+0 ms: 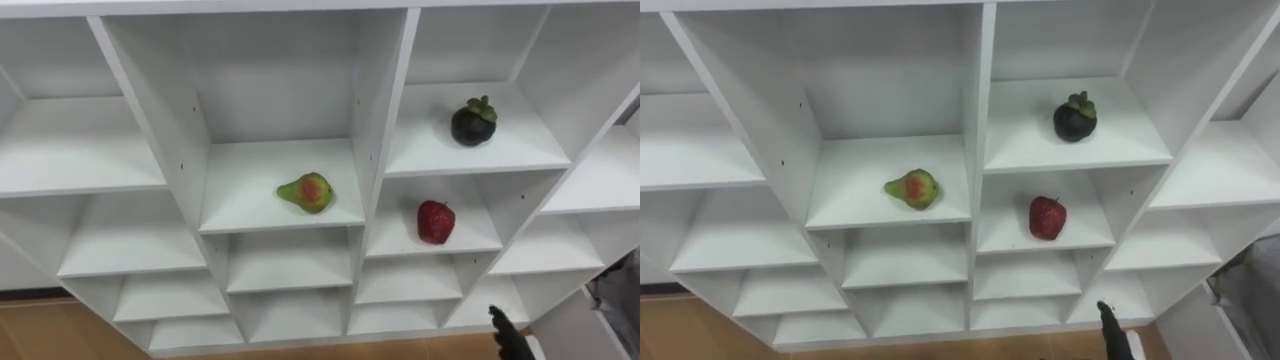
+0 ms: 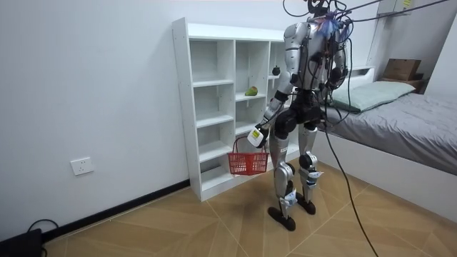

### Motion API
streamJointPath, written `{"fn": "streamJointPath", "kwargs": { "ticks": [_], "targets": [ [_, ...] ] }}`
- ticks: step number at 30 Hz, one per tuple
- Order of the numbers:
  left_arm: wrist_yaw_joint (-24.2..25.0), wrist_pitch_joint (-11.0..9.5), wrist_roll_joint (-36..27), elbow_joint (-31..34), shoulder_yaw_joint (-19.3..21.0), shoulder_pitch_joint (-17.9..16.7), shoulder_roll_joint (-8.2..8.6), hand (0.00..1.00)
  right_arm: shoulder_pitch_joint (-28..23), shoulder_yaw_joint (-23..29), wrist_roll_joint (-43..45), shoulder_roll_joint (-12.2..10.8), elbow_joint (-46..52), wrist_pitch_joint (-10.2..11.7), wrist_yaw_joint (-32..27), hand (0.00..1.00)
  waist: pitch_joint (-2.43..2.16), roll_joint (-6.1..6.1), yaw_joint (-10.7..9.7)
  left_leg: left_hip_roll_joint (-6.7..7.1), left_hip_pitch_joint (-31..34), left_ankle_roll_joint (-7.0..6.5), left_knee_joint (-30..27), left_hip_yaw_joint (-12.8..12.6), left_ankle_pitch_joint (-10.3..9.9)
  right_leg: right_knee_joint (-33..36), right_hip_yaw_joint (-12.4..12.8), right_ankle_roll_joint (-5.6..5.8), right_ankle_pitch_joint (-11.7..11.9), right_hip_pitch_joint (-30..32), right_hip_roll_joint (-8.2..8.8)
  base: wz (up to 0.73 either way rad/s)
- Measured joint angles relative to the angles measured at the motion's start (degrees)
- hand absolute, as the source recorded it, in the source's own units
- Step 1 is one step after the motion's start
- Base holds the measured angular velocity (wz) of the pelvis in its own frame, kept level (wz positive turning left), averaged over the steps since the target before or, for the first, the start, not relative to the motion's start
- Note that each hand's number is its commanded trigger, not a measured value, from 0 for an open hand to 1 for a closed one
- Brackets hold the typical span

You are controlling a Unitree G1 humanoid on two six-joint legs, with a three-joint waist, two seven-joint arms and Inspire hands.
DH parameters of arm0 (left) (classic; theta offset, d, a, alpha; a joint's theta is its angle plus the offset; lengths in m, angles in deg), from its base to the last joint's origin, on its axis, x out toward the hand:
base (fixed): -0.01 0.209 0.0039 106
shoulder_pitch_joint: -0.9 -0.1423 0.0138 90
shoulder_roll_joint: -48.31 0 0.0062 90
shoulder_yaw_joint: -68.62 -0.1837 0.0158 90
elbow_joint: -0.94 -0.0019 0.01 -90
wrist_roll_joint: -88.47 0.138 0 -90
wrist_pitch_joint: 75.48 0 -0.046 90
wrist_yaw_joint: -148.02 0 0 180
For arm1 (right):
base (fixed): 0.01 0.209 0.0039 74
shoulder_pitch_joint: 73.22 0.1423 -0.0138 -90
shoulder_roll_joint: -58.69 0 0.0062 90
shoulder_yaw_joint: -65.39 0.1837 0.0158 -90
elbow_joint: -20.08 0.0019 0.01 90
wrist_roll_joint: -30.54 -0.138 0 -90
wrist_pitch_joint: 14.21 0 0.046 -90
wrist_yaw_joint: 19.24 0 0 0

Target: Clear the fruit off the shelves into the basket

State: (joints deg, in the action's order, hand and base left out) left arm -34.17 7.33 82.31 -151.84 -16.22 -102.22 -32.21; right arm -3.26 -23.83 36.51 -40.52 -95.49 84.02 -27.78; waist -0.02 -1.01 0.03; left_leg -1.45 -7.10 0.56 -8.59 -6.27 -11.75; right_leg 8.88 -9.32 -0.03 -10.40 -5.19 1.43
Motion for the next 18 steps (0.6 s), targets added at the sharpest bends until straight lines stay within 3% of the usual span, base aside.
{"fn": "streamJointPath", "kwargs": {
  "ticks": [10,18],
  "targets": [
    [0.1,-0.8,-1.1,-0.2,-2.0,0.1,0.08,1.00,-2.1,-4.0,3.9,0.1,17.8,1.2,-5.0,0.00,-0.13,0.61,0.0,-0.03,1.2,0.00,0.0,-1.5,0.0,1.0,1.5,0.02,0.1,2.0,-0.02,-0.08],
    [0.5,-1.9,-1.1,-0.2,-3.7,0.1,0.06,1.00,-1.4,-4.1,5.6,0.4,27.3,4.4,-10.2,0.00,-0.07,1.24,0.2,-0.01,1.4,0.00,0.0,-1.7,0.0,0.9,1.8,0.11,0.2,2.3,-0.04,-0.01]
  ]
}}
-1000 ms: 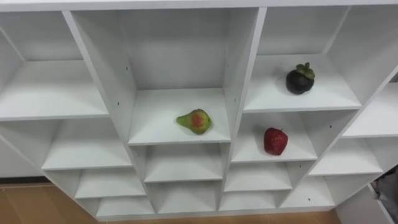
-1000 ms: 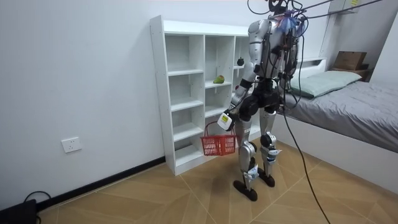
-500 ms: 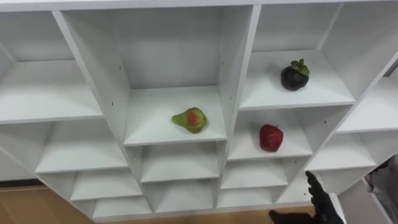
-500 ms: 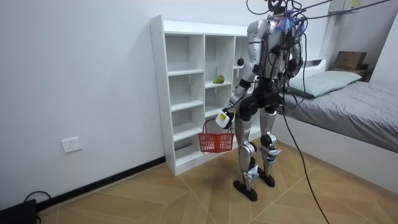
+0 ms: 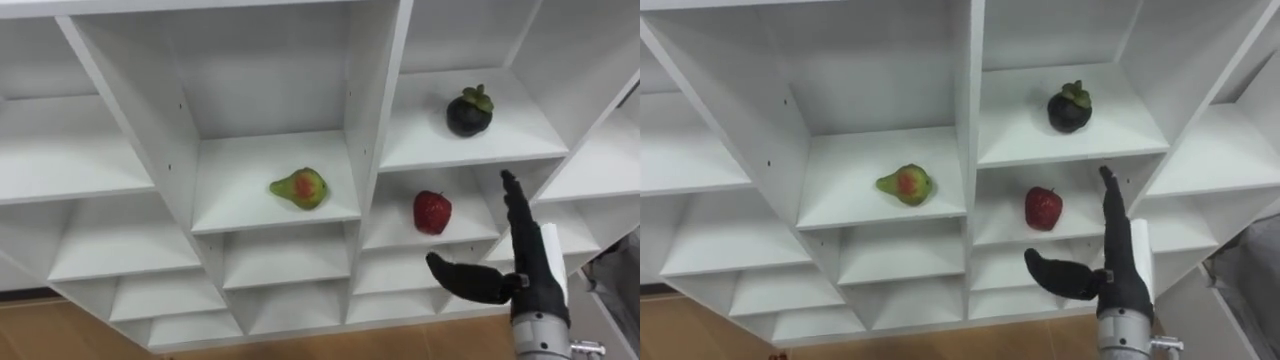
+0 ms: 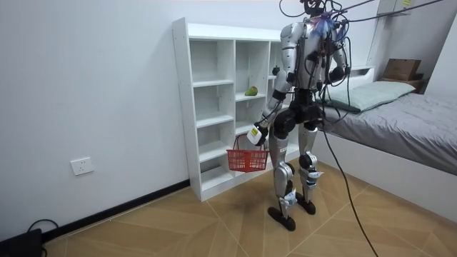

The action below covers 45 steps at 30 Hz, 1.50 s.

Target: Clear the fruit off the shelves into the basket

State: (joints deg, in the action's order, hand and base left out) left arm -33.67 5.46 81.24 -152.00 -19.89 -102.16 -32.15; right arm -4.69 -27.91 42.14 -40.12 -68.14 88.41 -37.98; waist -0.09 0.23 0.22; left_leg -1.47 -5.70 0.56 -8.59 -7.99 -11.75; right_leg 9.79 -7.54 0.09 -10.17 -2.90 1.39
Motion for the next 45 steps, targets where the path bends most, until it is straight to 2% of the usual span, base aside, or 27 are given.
{"fn": "streamJointPath", "kwargs": {
  "ticks": [9,13,22,32,45],
  "targets": [
    [1.1,0.0,-0.1,-1.1,-0.3,0.2,-0.58,1.00,0.2,-1.1,0.5,0.6,3.7,0.4,-4.2,0.00,-0.20,0.31,0.2,0.00,0.1,0.00,0.3,0.2,0.0,-0.1,-0.3,0.00,0.0,0.0,-0.04,0.00],
    [1.2,0.0,-0.1,-1.5,-0.6,0.1,-0.93,1.00,0.2,-1.8,0.7,1.9,4.2,0.9,-6.2,0.00,-0.19,-0.09,0.2,0.00,0.1,-0.01,0.3,0.3,0.0,-0.1,-0.4,0.00,0.0,0.0,-0.03,0.00],
    [1.2,0.3,0.0,-1.8,-0.7,0.8,-1.06,1.00,1.6,-2.1,2.3,2.2,6.2,1.2,-8.9,0.00,-0.10,-0.70,0.4,0.00,0.1,-0.01,0.1,0.2,0.0,-0.1,-0.4,0.00,0.0,0.0,-0.04,0.00],
    [1.2,0.3,0.0,-1.8,-0.6,1.2,-1.05,1.00,3.6,-2.1,2.7,2.5,6.1,1.2,-12.0,0.00,-0.09,-0.70,0.7,-0.02,0.0,-0.01,0.1,0.2,0.0,-0.1,-0.2,0.00,0.0,-0.1,-0.07,0.00],
    [1.9,0.8,0.0,-1.8,-0.6,1.7,-1.10,1.00,6.3,-2.1,2.4,2.5,6.1,1.2,-12.4,0.00,0.16,-0.85,1.7,-0.13,0.1,-0.01,0.2,0.1,0.0,-0.1,0.0,-0.03,0.0,-0.1,-0.23,0.00]
  ]
}}
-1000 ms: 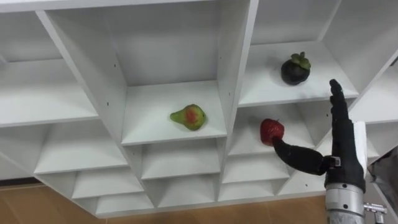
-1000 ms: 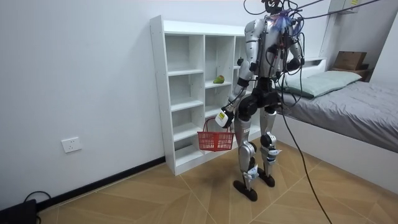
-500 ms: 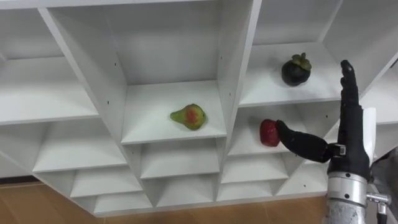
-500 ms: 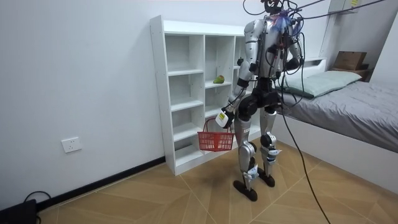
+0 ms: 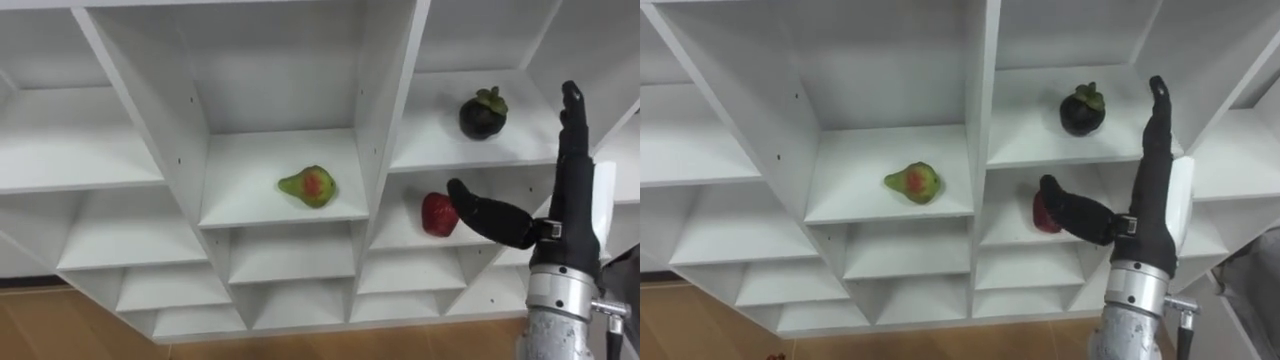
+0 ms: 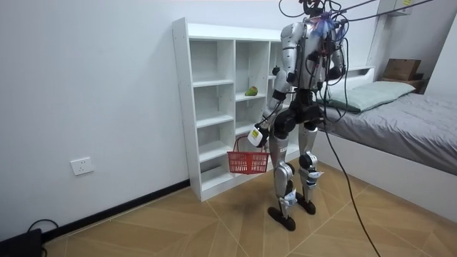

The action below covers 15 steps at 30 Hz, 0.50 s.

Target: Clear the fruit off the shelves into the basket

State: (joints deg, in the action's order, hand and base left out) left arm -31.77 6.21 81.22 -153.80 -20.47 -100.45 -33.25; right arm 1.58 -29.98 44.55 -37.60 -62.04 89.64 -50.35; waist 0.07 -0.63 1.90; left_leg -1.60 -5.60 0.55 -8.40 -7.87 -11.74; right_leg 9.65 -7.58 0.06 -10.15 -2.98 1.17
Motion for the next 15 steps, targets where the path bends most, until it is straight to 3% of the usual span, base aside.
{"fn": "streamJointPath", "kwargs": {
  "ticks": [7,15],
  "targets": [
    [0.7,0.4,0.0,-1.4,-0.1,0.8,-0.91,1.00,4.1,0.2,-0.2,1.9,0.0,0.0,0.0,0.00,0.08,-0.88,-0.1,-0.04,0.0,0.00,0.0,0.1,0.0,0.0,-0.4,-0.05,0.0,-0.2,-0.03,0.00],
    [0.5,0.5,0.5,-1.6,1.2,0.6,-1.04,1.00,6.6,6.2,-1.5,2.2,-1.4,0.7,0.0,0.00,0.11,-2.22,-0.1,-0.09,-0.1,0.00,0.0,0.2,0.0,0.1,-0.6,-0.19,0.2,-0.4,-0.04,0.00]
  ]
}}
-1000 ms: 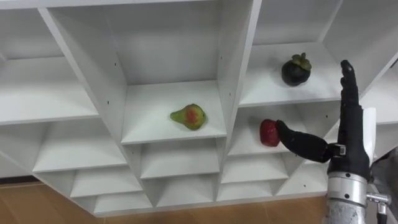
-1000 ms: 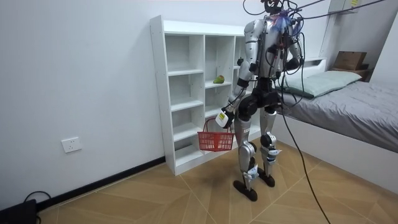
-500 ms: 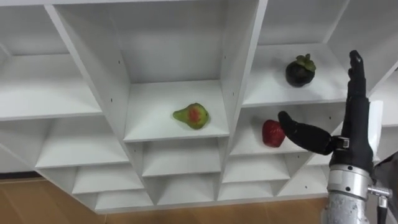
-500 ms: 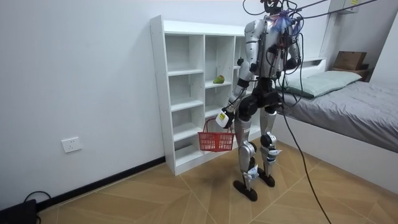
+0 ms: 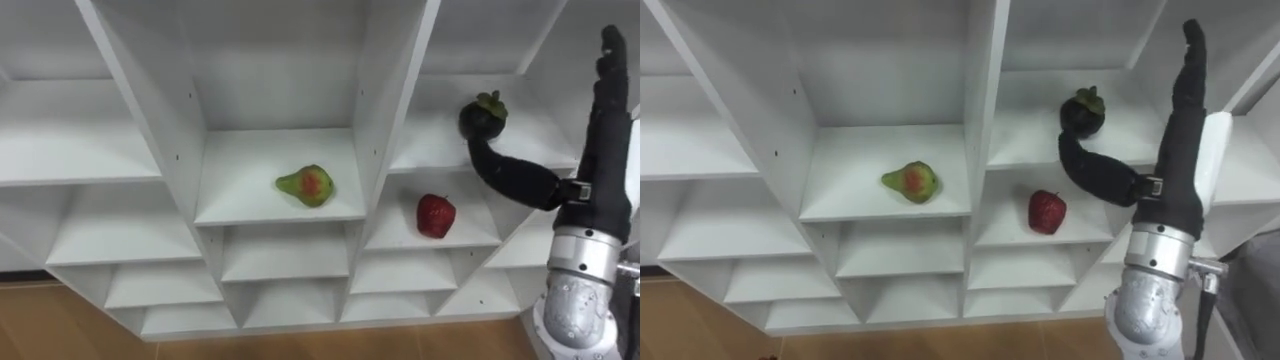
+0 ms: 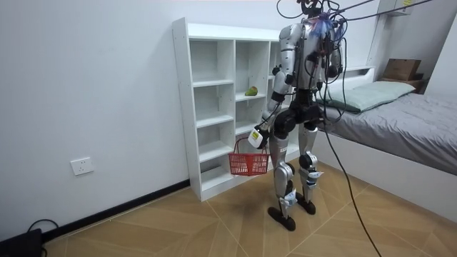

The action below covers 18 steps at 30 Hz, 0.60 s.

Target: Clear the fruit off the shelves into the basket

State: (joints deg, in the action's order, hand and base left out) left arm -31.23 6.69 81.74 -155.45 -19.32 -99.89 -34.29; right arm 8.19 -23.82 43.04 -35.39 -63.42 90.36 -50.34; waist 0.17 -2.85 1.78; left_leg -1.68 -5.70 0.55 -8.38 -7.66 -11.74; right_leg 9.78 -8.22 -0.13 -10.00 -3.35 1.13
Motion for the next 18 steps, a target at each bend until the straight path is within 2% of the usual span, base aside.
{"fn": "streamJointPath", "kwargs": {
  "ticks": [12,18],
  "targets": [
    [0.0,1.1,0.1,0.7,1.2,-0.6,-0.02,1.00,2.0,1.1,-3.9,0.1,-4.3,-1.0,2.4,0.00,0.02,-0.21,0.2,-0.03,0.1,0.00,-0.4,0.4,0.0,0.0,-0.7,-0.10,0.1,0.0,0.17,0.01],
    [-0.1,1.3,0.2,1.3,1.3,-1.1,-0.15,1.00,4.7,1.8,-5.5,1.6,-8.6,-1.8,3.4,0.00,0.04,-0.17,0.3,0.15,0.0,-0.04,-0.4,1.6,0.0,-0.2,-1.4,-0.05,0.1,-0.5,0.33,0.06]
  ]
}}
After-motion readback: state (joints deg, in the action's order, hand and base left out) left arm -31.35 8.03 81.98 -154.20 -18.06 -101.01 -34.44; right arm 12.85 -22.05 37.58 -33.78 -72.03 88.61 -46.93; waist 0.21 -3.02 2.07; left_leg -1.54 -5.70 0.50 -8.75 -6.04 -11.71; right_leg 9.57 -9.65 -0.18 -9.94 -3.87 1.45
